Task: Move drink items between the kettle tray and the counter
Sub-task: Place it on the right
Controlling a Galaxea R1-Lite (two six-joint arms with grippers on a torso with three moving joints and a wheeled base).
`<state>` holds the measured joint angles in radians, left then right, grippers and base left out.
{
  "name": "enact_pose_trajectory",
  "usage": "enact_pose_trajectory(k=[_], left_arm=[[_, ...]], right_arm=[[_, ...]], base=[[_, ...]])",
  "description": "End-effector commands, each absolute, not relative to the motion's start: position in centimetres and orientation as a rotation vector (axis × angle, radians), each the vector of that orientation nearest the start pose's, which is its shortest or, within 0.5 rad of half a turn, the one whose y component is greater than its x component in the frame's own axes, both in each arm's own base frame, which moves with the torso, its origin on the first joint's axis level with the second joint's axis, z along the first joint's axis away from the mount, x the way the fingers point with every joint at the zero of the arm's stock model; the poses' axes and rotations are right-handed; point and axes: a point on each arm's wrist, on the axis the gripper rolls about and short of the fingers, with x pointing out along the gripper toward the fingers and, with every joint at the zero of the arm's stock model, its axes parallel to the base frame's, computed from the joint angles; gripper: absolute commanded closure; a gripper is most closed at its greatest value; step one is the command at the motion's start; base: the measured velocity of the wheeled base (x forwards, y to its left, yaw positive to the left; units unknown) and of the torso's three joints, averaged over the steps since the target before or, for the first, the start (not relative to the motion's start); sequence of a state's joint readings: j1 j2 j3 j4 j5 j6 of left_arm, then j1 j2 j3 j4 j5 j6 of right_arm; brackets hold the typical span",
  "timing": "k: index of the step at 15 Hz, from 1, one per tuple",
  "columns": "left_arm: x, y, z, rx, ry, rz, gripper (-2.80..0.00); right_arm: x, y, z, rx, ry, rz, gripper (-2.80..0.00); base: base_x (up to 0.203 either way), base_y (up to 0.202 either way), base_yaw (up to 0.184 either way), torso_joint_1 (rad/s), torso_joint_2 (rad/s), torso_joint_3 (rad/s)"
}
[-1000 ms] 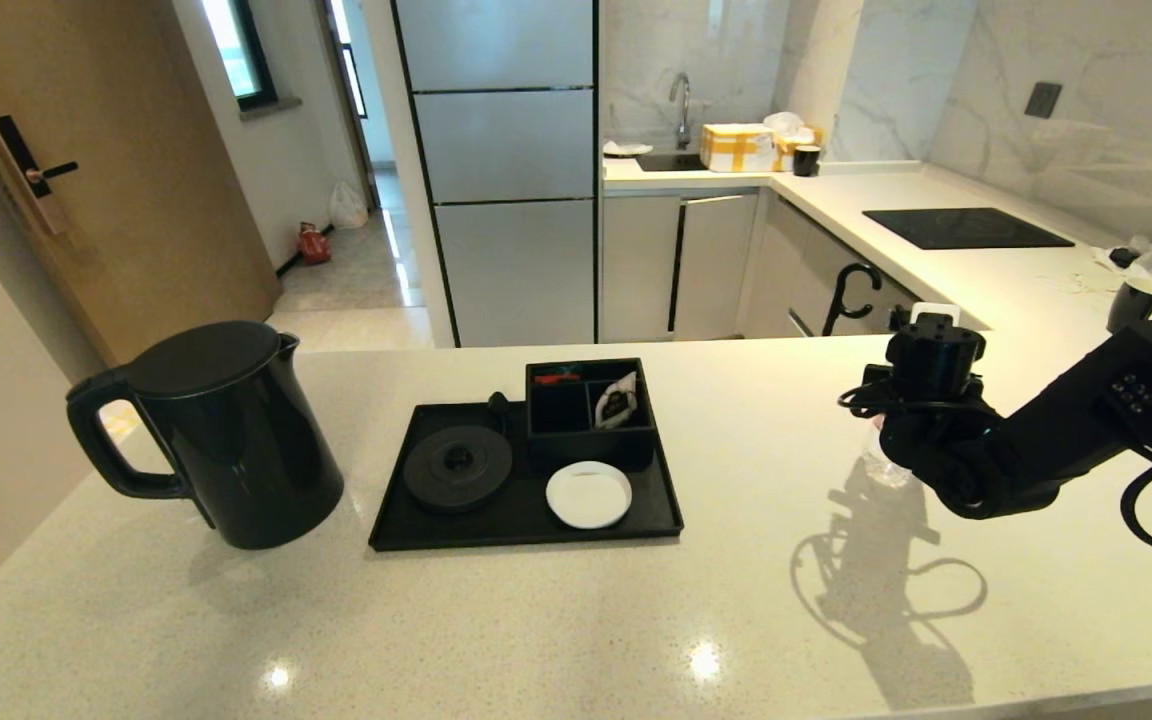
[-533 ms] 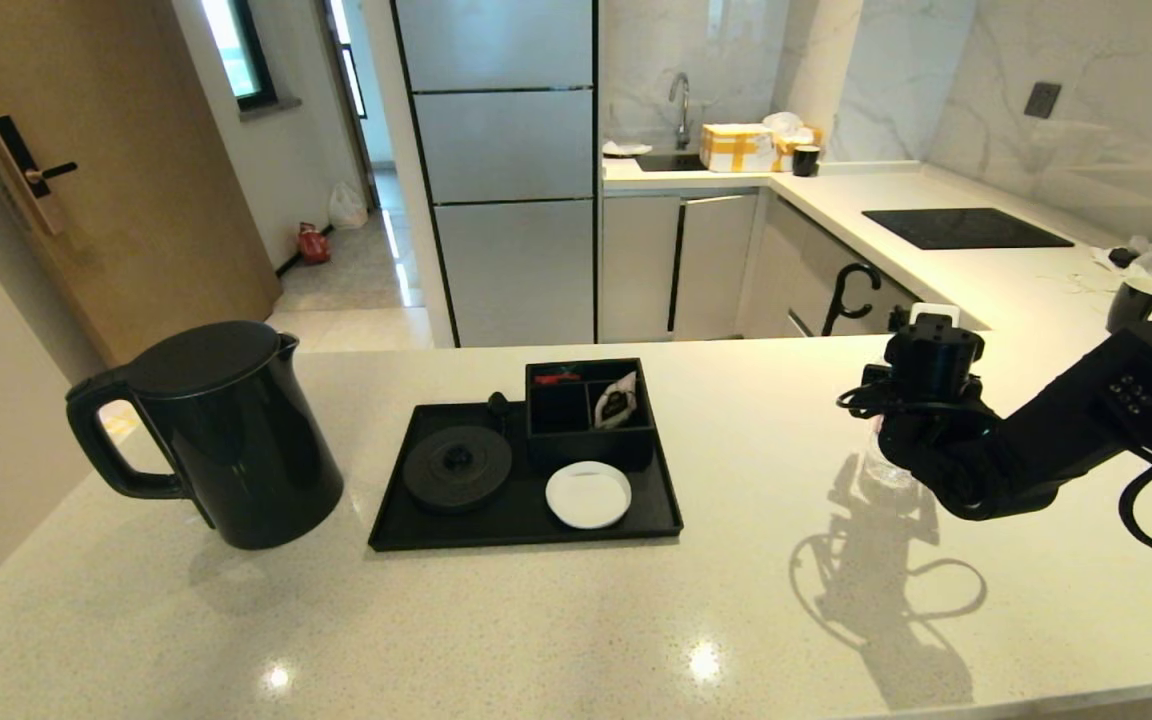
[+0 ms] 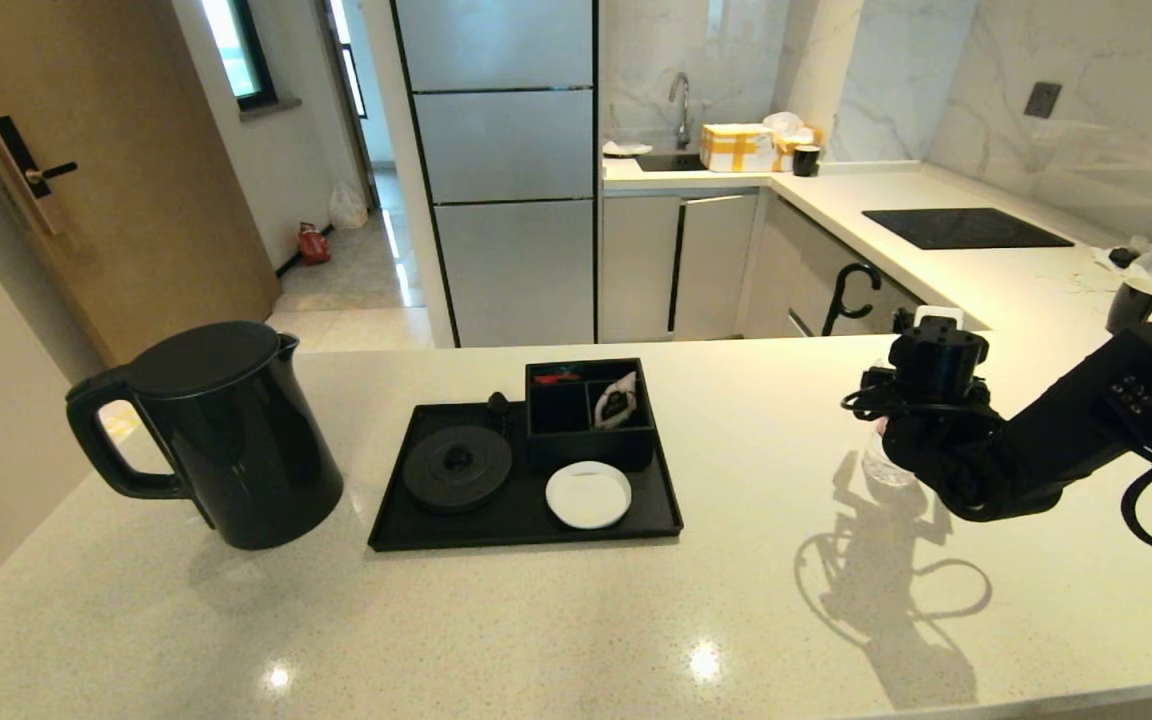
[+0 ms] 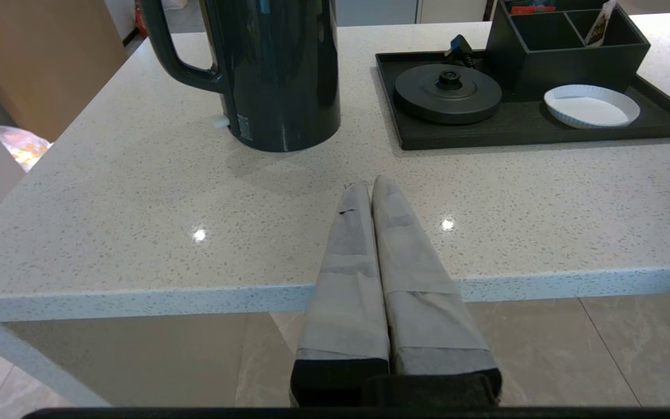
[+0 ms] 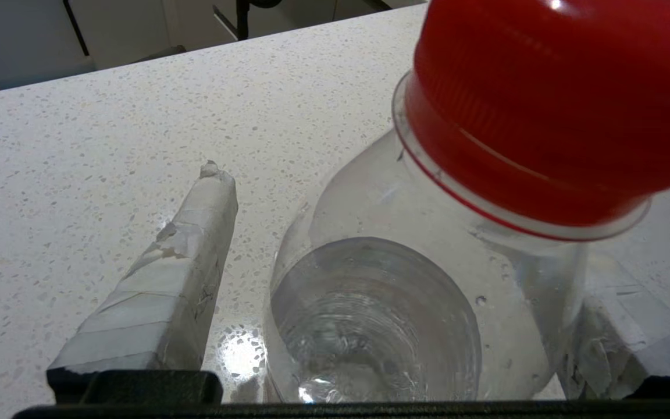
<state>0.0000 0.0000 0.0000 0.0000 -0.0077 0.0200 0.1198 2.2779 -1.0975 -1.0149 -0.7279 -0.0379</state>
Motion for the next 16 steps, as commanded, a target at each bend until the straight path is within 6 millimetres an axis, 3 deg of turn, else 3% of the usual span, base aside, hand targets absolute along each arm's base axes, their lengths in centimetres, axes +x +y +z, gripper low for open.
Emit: enact_pose_trajectory(k=[1, 4, 8, 13, 16], left_arm=[[-2.3, 0.0, 7.5, 0.02, 0.0, -0.008, 0.0], [-2.3, 0.0, 7.5, 0.02, 0.0, -0.008, 0.0], [-2.3, 0.0, 7.5, 0.02, 0.0, -0.008, 0.0], [-2.3, 0.0, 7.5, 0.02, 0.0, -0.008, 0.0], [-2.3, 0.0, 7.5, 0.02, 0.0, -0.008, 0.0]], right_arm=[[42.4, 3.6, 7.9, -0.107, 0.166, -0.607, -2.8], [41.6, 3.7, 7.8, -0.115, 0.185, -0.603, -2.8], [39.8, 4.6, 9.2, -0.117, 0.183, -0.57, -2.8], [35.7, 5.5, 10.1, -0.114, 0.214, -0.507, -2.8], [32.5, 5.6, 10.9, -0.027, 0.224, -0.393, -2.8]], base=[[0.0, 0.0, 0.0, 0.0, 0.0, 0.0], [0.0, 0.0, 0.0, 0.0, 0.0, 0.0], [0.0, 0.0, 0.0, 0.0, 0.0, 0.0], [0.0, 0.0, 0.0, 0.0, 0.0, 0.0], [0.0, 0.0, 0.0, 0.0, 0.0, 0.0]])
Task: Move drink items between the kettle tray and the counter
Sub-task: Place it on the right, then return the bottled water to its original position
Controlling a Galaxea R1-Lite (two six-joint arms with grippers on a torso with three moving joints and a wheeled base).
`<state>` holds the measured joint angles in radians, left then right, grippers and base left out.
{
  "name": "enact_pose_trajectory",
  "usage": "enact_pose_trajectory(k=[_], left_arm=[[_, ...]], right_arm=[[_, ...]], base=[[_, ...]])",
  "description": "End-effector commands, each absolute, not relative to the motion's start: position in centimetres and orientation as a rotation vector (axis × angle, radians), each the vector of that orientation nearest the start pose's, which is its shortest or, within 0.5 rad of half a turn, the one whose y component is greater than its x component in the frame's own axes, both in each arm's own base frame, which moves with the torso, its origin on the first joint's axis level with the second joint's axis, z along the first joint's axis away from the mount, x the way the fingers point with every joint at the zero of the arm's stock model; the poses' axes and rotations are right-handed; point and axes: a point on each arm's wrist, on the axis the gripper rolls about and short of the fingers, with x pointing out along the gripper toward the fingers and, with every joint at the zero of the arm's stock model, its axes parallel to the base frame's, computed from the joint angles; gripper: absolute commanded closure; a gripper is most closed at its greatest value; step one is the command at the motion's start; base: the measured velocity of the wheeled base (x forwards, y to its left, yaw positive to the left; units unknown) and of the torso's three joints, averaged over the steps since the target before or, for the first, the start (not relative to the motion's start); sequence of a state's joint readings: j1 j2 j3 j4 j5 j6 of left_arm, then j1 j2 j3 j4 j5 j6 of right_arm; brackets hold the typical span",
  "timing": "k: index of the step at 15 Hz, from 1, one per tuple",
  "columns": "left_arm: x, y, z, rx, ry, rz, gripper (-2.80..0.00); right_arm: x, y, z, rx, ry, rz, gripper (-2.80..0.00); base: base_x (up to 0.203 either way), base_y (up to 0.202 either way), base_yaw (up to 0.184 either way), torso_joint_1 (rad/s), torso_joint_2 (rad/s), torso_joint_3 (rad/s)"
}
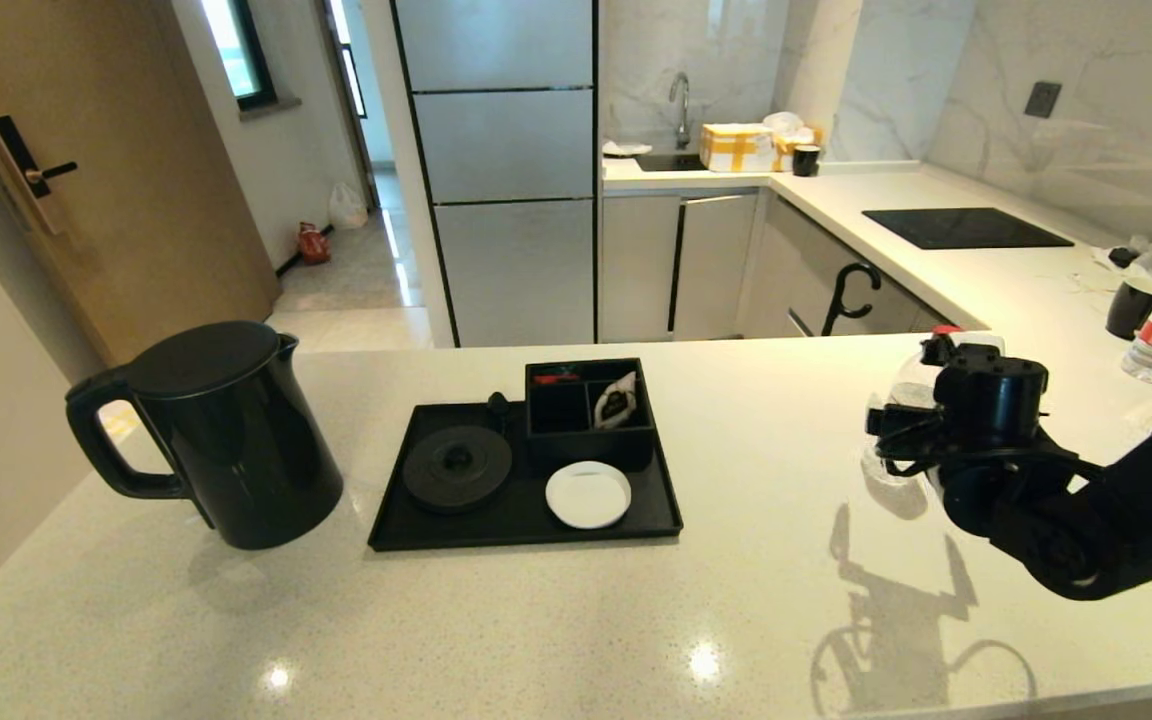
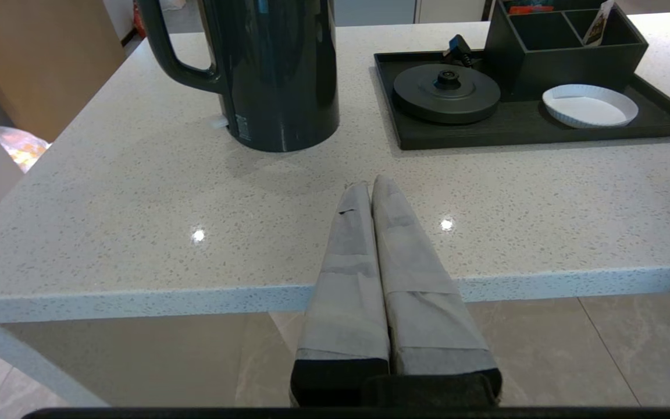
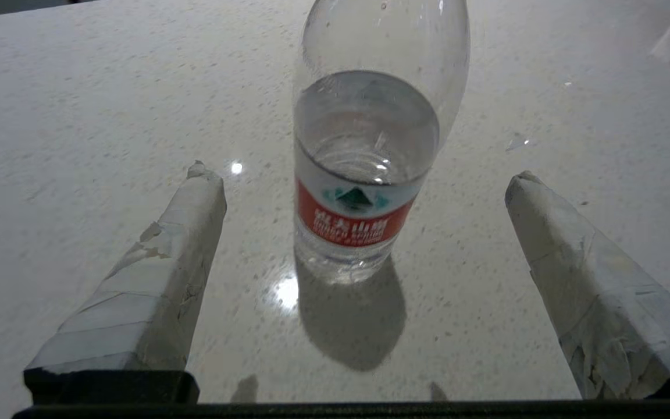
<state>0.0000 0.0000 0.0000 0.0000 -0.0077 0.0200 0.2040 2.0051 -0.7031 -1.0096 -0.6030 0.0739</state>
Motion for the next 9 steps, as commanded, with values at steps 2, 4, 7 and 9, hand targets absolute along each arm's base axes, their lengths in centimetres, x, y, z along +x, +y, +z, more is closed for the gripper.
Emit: enact_pose_trajectory(k=[2, 4, 7, 9], left_arm=[[-2.3, 0.0, 7.5, 0.02, 0.0, -0.008, 0.0], [-2.3, 0.0, 7.5, 0.02, 0.0, -0.008, 0.0], [-2.3, 0.0, 7.5, 0.02, 0.0, -0.008, 0.0], [-2.3, 0.0, 7.5, 0.02, 0.0, -0.006, 0.0]], right_arm=[[31.5, 5.5, 11.9, -0.006, 0.207, -0.36, -2.8], [29.8, 5.1, 13.6, 0.0, 0.18, -0.34, -2.8], [28.5, 5.0, 14.3, -0.021, 0.219, -0.303, 0.0], [25.2, 4.7, 17.7, -0.012, 0.205, -0.226, 0.0]], base=[[0.0, 0.0, 0.0, 0.0, 0.0, 0.0], [0.0, 0.0, 0.0, 0.0, 0.0, 0.0], [0.0, 0.0, 0.0, 0.0, 0.0, 0.0], [0.0, 0.0, 0.0, 0.0, 0.0, 0.0]])
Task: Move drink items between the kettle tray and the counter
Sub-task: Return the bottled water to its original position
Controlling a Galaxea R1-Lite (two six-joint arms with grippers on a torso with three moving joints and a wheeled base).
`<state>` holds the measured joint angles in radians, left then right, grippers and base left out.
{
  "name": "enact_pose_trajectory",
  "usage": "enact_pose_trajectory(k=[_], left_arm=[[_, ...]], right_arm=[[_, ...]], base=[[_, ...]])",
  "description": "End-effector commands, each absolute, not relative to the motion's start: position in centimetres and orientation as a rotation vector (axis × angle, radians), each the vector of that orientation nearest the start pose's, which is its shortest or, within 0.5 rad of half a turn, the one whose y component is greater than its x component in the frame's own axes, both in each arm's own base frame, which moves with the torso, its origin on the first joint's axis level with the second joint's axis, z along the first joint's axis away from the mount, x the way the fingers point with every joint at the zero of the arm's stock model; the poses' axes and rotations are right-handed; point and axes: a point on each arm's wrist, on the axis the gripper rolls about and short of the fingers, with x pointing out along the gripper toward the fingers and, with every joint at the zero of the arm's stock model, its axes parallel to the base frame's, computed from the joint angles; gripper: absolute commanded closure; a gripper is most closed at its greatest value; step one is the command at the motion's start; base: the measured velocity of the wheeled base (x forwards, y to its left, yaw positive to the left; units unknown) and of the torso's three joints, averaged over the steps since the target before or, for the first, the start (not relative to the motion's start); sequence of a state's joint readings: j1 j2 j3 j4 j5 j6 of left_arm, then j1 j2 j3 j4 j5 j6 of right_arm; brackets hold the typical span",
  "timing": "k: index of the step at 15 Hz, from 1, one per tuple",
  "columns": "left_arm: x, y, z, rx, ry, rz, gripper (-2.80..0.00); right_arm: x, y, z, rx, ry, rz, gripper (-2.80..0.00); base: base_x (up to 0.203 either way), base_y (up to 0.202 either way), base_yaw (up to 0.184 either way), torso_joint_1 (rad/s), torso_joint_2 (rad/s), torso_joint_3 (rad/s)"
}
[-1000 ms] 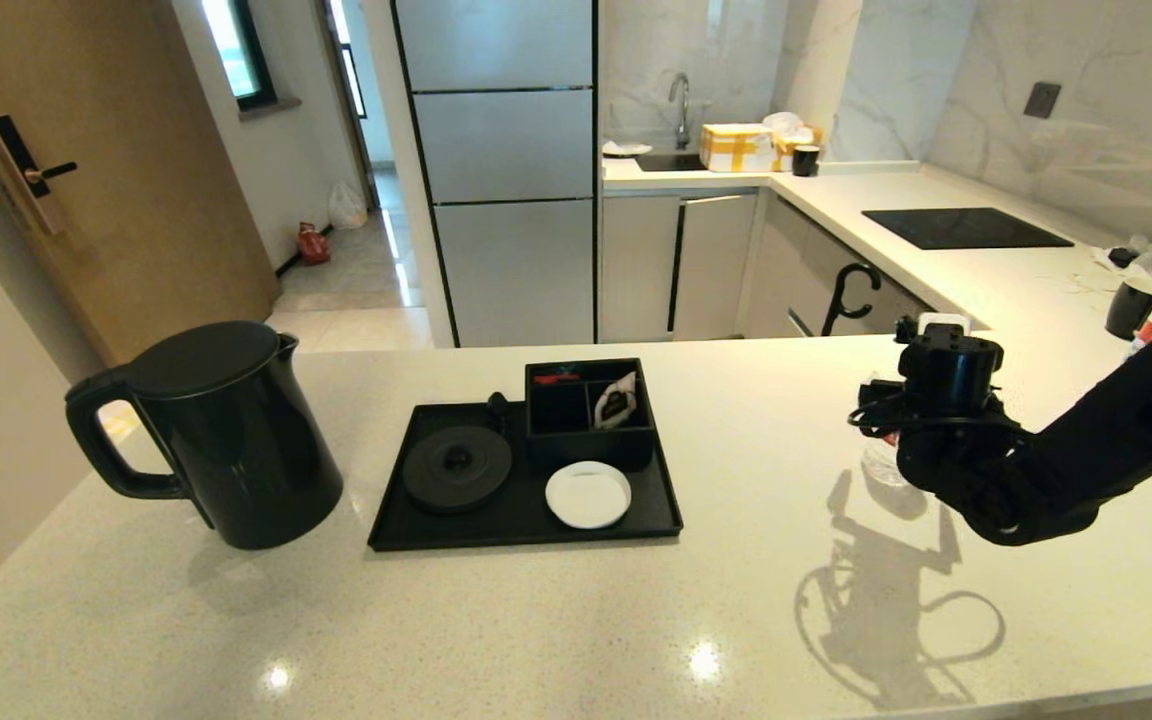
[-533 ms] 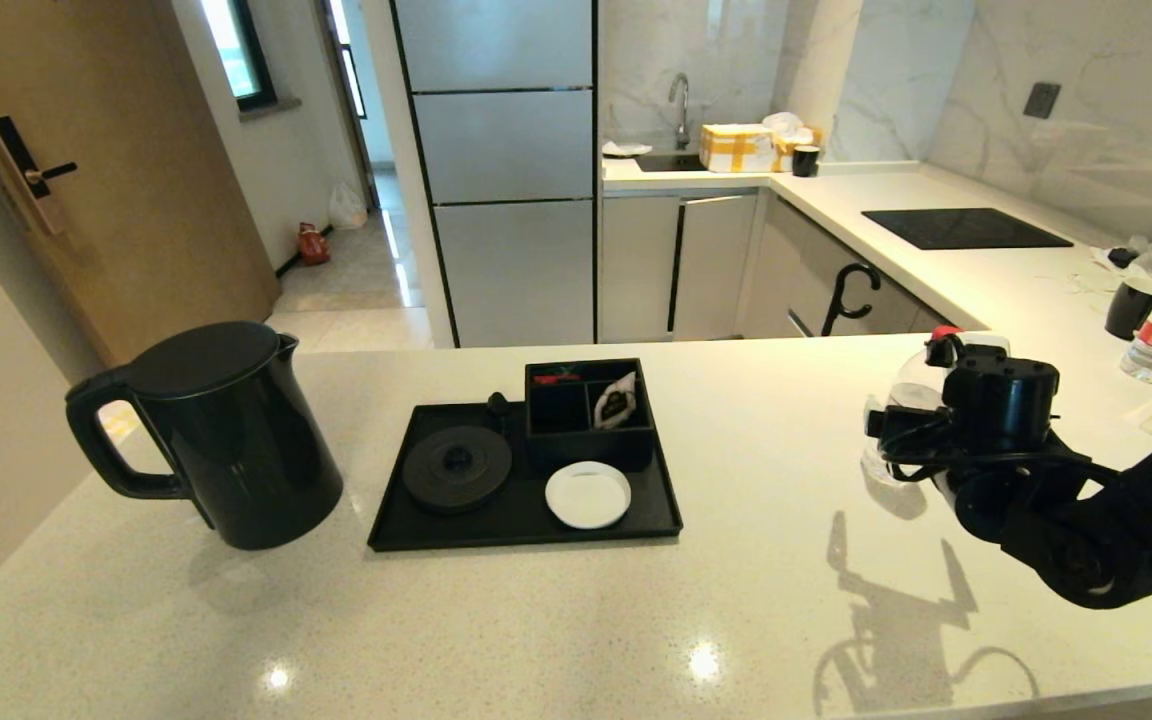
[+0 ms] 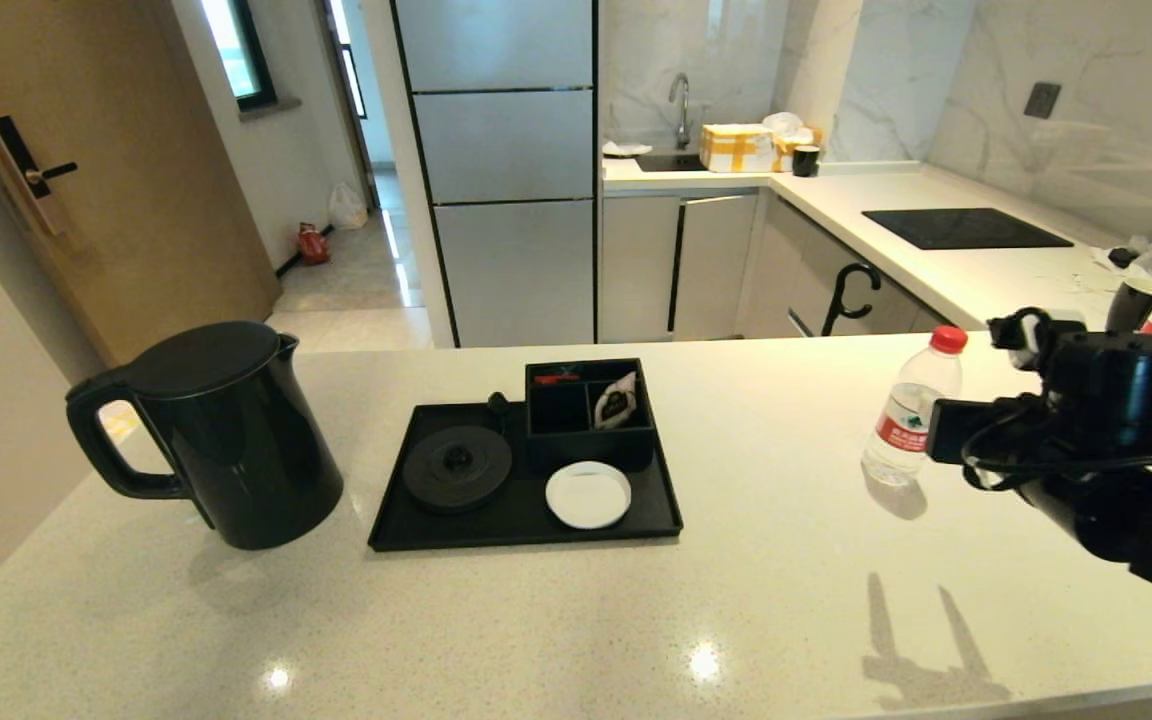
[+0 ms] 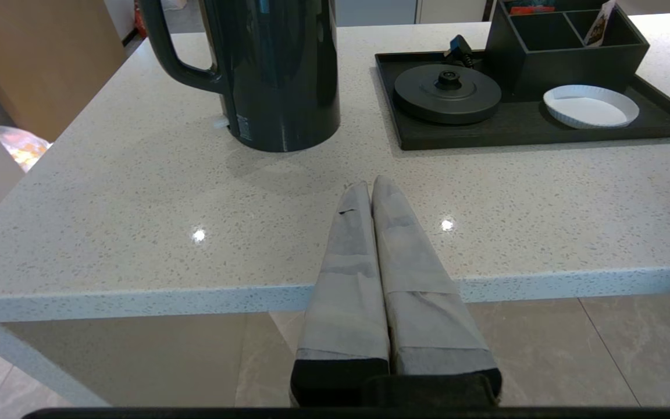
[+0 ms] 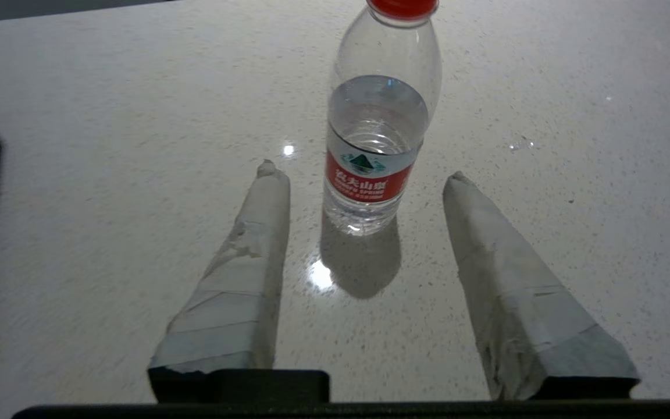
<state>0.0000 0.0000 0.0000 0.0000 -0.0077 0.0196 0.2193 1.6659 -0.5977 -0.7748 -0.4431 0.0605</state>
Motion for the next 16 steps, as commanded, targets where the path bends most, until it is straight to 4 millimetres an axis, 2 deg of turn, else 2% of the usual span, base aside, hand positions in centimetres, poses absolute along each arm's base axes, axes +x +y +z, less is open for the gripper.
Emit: enact_pose_trajectory(k=[1, 3, 5, 9, 11, 12, 14, 16], left_arm=[[-2.3, 0.0, 7.5, 0.02, 0.0, -0.008, 0.0], [-2.3, 0.0, 7.5, 0.02, 0.0, -0.008, 0.0], [-2.3, 0.0, 7.5, 0.02, 0.0, -0.008, 0.0], [-2.3, 0.0, 7.5, 0.02, 0.0, -0.008, 0.0], [-2.3, 0.0, 7.5, 0.02, 0.0, -0.008, 0.0], [-2.3, 0.0, 7.5, 0.02, 0.0, -0.008, 0.0], [-2.3, 0.0, 7.5, 0.02, 0.0, -0.006, 0.0], [-2.3, 0.0, 7.5, 0.02, 0.0, -0.008, 0.0]], right_arm=[[22.5, 4.3, 20.3, -0.001, 0.177, -0.167, 0.0], [15.9, 3.2, 24.1, 0.007, 0.166, -0.03, 0.0], [9.9, 2.0, 25.4, 0.012, 0.169, 0.069, 0.0], [-0.6, -0.2, 24.7, 0.032, 0.25, 0.165, 0.0], [-6.0, -0.5, 24.2, 0.082, 0.276, 0.187, 0.0], [-7.7, -0.3, 23.6, 0.1, 0.276, 0.185, 0.0], [-9.1, 0.1, 22.7, 0.124, 0.27, 0.173, 0.0], [-10.5, 0.3, 20.0, 0.134, 0.225, 0.14, 0.0]], base=[[0.0, 0.0, 0.0, 0.0, 0.0, 0.0], [0.0, 0.0, 0.0, 0.0, 0.0, 0.0], [0.0, 0.0, 0.0, 0.0, 0.0, 0.0], [0.0, 0.0, 0.0, 0.0, 0.0, 0.0], [0.0, 0.0, 0.0, 0.0, 0.0, 0.0], [0.0, 0.0, 0.0, 0.0, 0.0, 0.0], [0.0, 0.0, 0.0, 0.0, 0.0, 0.0], [0.0, 0.0, 0.0, 0.0, 0.0, 0.0]])
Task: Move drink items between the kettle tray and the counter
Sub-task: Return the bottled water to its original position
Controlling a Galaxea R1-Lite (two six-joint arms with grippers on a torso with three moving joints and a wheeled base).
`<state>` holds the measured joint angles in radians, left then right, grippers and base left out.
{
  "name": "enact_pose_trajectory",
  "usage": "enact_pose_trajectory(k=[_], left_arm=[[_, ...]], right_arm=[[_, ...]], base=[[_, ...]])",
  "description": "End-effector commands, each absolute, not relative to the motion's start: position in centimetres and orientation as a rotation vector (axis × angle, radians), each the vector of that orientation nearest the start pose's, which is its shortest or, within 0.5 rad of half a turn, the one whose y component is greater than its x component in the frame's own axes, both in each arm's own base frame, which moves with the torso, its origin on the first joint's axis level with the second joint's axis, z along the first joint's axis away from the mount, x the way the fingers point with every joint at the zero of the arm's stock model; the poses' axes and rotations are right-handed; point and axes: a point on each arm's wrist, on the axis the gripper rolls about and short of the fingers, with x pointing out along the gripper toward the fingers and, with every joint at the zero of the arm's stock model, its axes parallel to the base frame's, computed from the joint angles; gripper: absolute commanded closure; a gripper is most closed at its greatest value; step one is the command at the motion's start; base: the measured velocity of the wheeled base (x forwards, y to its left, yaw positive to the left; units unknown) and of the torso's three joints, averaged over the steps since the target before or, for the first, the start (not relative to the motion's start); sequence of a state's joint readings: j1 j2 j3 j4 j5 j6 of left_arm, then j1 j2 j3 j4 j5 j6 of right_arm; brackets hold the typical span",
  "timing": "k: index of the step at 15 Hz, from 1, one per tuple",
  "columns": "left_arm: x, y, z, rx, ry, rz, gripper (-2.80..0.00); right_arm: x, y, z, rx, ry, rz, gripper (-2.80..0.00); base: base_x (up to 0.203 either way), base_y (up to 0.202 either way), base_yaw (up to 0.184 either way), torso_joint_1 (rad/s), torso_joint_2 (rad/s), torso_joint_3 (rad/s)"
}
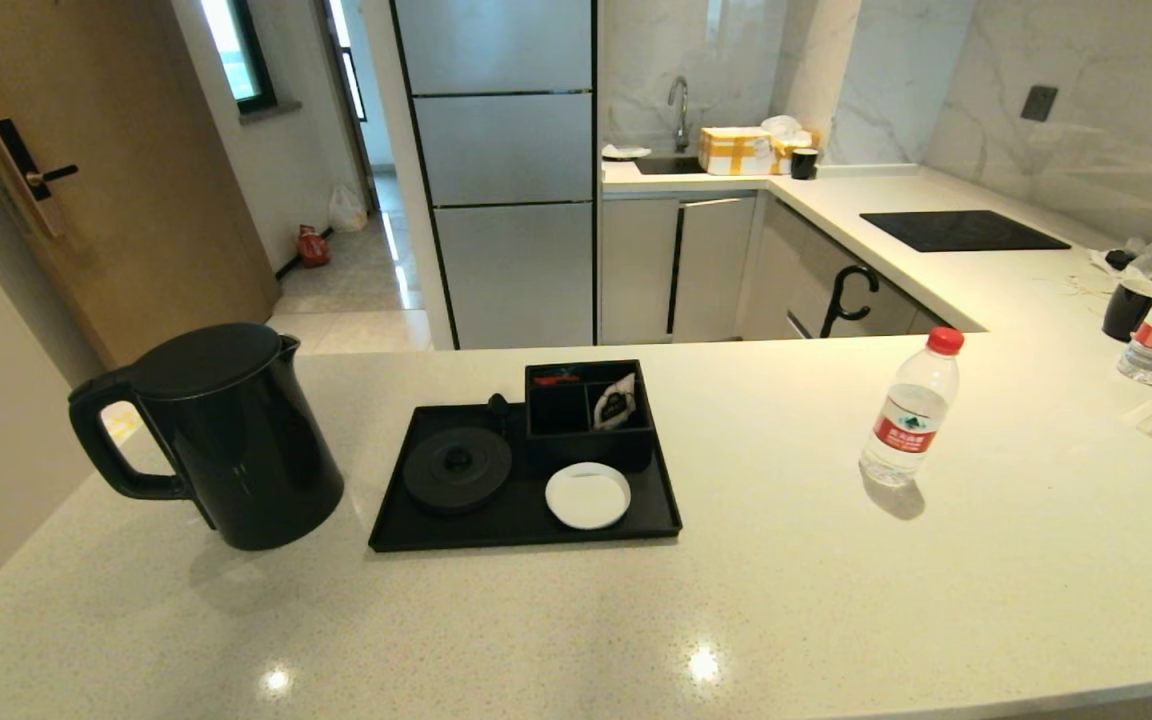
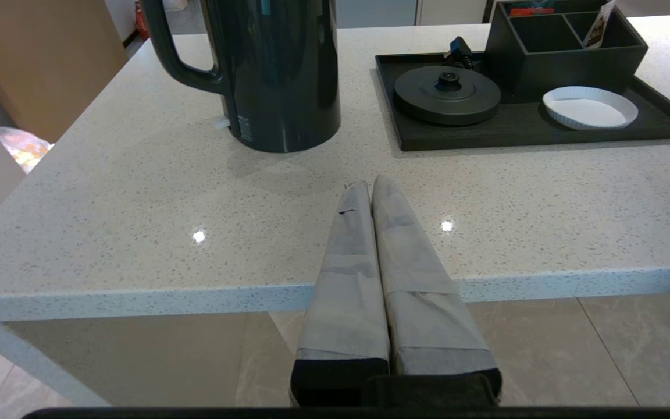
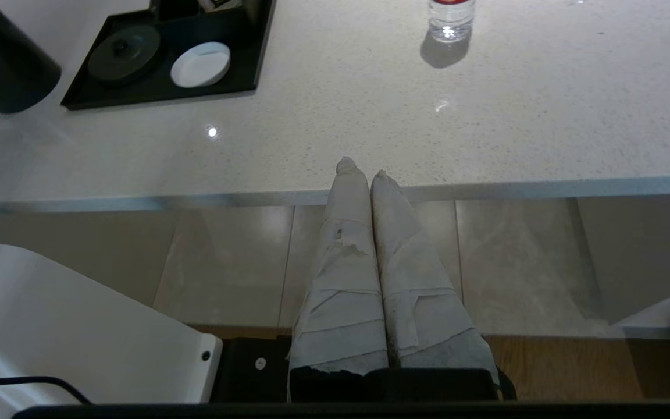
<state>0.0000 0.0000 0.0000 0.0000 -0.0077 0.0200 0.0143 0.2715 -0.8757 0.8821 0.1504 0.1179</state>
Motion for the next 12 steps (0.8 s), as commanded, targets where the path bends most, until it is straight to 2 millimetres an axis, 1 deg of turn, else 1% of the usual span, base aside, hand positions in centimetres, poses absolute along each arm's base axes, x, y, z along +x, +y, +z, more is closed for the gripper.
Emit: enact_pose_trajectory(k=[1, 2, 3, 4, 6, 8, 10, 11, 12], left_arm=[[-2.3, 0.0, 7.5, 0.02, 0.0, -0.008, 0.0], [-2.3, 0.0, 7.5, 0.02, 0.0, -0.008, 0.0], [-2.3, 0.0, 7.5, 0.02, 0.0, -0.008, 0.0], [-2.3, 0.0, 7.5, 0.02, 0.0, -0.008, 0.0], [-2.3, 0.0, 7.5, 0.02, 0.0, -0.008, 0.0], [-2.3, 0.0, 7.5, 0.02, 0.0, -0.008, 0.0], [-2.3, 0.0, 7.5, 0.02, 0.0, -0.008, 0.0], [-2.3, 0.0, 7.5, 0.02, 0.0, -0.008, 0.0], [-2.3, 0.0, 7.5, 0.02, 0.0, -0.008, 0.0]], right_arm=[[-11.0, 0.4, 18.7, 0.137, 0.207, 0.128, 0.0], [-11.1, 0.4, 17.2, 0.136, 0.194, 0.098, 0.0], [-10.9, 0.3, 16.2, 0.134, 0.183, 0.052, 0.0], [-10.3, 0.2, 15.2, 0.131, 0.172, 0.002, 0.0], [-9.8, 0.0, 14.9, 0.15, 0.118, -0.061, 0.0], [-7.8, -0.1, 14.6, 0.198, 0.006, -0.105, 0.0], [-5.8, -0.2, 13.8, 0.213, -0.105, -0.141, 0.0], [-5.2, -0.3, 13.4, 0.206, -0.141, -0.151, 0.0], [-4.8, -0.3, 12.9, 0.178, -0.14, -0.157, 0.0]], base=[[0.0, 0.0, 0.0, 0.0, 0.0, 0.0], [0.0, 0.0, 0.0, 0.0, 0.0, 0.0], [0.0, 0.0, 0.0, 0.0, 0.0, 0.0], [0.0, 0.0, 0.0, 0.0, 0.0, 0.0], [0.0, 0.0, 0.0, 0.0, 0.0, 0.0], [0.0, 0.0, 0.0, 0.0, 0.0, 0.0], [0.0, 0.0, 0.0, 0.0, 0.0, 0.0], [0.0, 0.0, 0.0, 0.0, 0.0, 0.0], [0.0, 0.0, 0.0, 0.0, 0.0, 0.0]])
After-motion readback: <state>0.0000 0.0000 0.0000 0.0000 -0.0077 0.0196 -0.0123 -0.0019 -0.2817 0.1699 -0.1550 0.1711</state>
